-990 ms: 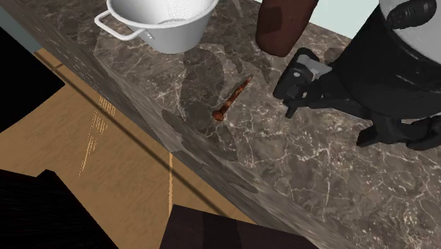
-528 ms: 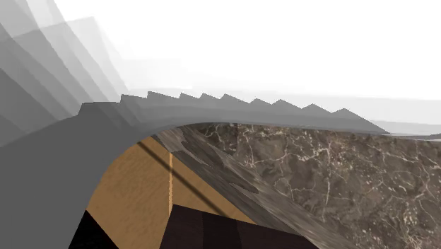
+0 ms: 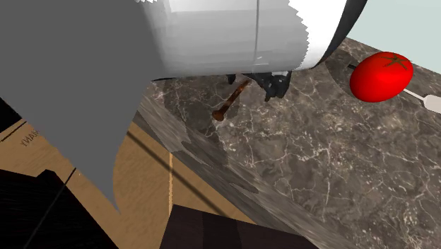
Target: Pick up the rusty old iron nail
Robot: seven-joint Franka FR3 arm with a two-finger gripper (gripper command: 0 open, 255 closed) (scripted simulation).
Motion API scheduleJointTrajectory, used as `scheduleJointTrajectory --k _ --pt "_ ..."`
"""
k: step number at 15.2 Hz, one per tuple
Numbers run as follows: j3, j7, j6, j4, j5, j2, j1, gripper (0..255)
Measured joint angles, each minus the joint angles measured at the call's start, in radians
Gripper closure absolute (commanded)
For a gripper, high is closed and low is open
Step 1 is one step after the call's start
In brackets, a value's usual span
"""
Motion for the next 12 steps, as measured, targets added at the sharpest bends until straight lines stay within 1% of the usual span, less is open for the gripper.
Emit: scheduleJointTrajectory --k 3,5,12 --pt "0.031 0.072 0.039 0.047 -0.021 0.093 0.008 0" --pt "0.038 0.099 0.063 0.070 -0.034 0.143 0.009 0" --pt "0.042 0.126 0.148 0.033 -0.054 0.193 0.009 0"
